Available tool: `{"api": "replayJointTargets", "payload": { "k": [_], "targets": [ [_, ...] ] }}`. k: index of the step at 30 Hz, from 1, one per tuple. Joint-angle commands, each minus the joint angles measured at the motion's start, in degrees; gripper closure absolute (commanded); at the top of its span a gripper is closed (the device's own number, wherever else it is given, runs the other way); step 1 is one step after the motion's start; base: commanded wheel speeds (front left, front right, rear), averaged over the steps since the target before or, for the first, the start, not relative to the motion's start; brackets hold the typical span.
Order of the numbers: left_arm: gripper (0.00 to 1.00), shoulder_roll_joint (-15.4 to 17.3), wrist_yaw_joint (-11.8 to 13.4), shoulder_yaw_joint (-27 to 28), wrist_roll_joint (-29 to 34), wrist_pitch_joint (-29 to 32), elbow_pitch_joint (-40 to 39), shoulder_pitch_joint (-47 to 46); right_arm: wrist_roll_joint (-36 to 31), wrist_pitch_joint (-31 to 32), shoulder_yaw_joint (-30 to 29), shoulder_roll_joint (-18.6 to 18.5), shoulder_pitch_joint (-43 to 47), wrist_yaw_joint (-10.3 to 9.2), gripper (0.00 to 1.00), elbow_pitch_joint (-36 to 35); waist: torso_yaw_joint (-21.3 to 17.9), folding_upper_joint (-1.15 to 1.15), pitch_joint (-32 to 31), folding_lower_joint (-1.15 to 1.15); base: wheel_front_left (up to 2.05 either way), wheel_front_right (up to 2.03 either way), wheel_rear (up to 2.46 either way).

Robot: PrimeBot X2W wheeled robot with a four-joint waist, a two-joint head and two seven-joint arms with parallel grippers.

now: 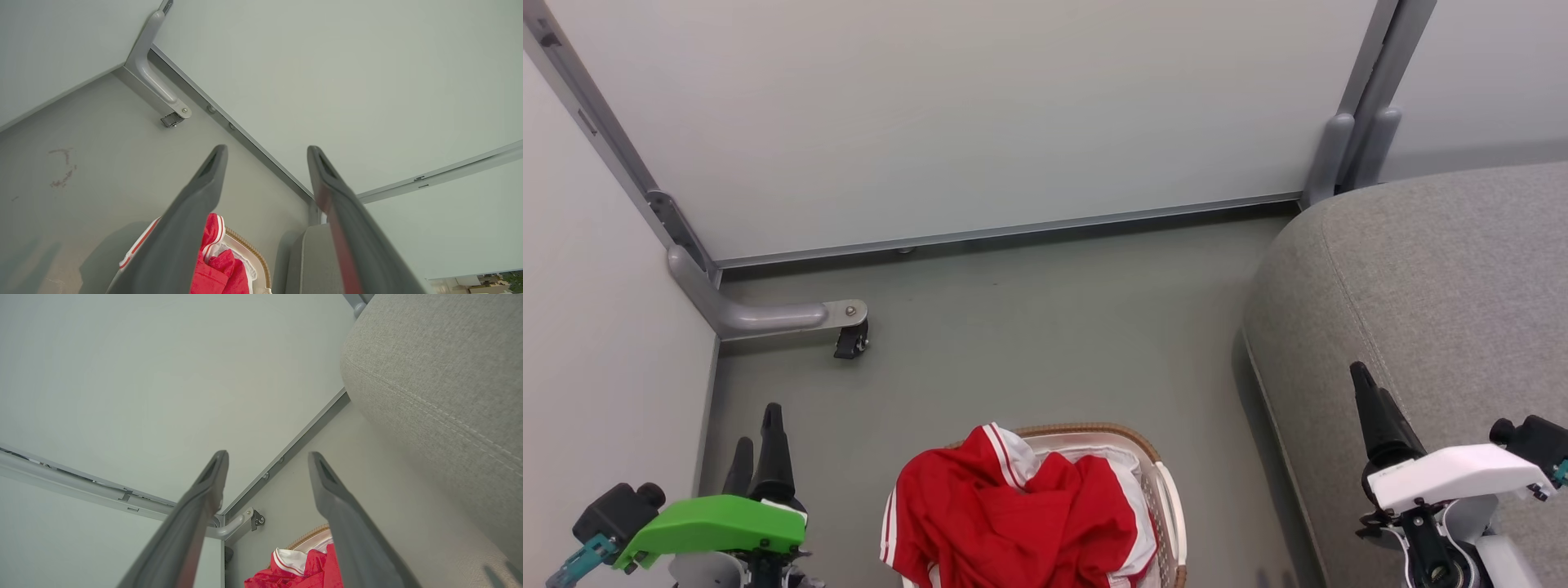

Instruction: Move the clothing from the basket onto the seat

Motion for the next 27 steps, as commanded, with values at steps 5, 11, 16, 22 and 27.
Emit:
{"api": "replayJointTargets", "payload": {
  "k": [5, 11, 16, 22, 27],
  "targets": [
    [0.0, 1.16, 1.03, -1.2, 5.77, -1.41, -0.2, -1.88, -5.54, -1.59, 0.81, -1.08, -2.12, 0.01, 0.0, -0.51, -0.07, 0.0, 0.01, 0.0, 0.0, 0.0, 0.0],
    [0.0, 1.51, 1.94, -2.4, 10.39, -2.56, -0.03, -2.05, -10.13, -2.73, 1.7, -1.35, -2.17, 0.02, 0.0, -0.18, -0.1, 0.0, 0.09, 0.0, 0.0, 0.0, 0.0],
    [0.0, 1.65, 2.62, -3.35, 14.02, -3.5, 0.42, -1.92, -13.91, -3.72, 2.16, -1.63, -2.19, 0.02, 0.0, 0.5, -0.11, 0.0, 0.09, 0.0, 0.0, 0.0, 0.0],
    [0.0, 1.79, 3.42, -4.09, 18.11, -4.54, 0.81, -1.41, -17.34, -4.73, 2.92, -1.64, -2.1, 0.02, 0.0, 0.93, -0.11, 0.0, 0.05, 0.0, 0.0, 0.0, 0.0],
    [0.0, 1.89, 3.95, -4.58, 21.32, -5.36, 1.06, -0.93, -20.82, -5.56, 3.19, -1.71, -1.88, 0.02, 0.0, 1.36, -0.07, 0.0, -0.01, 0.0, 0.0, 0.0, 0.0]
  ]
}}
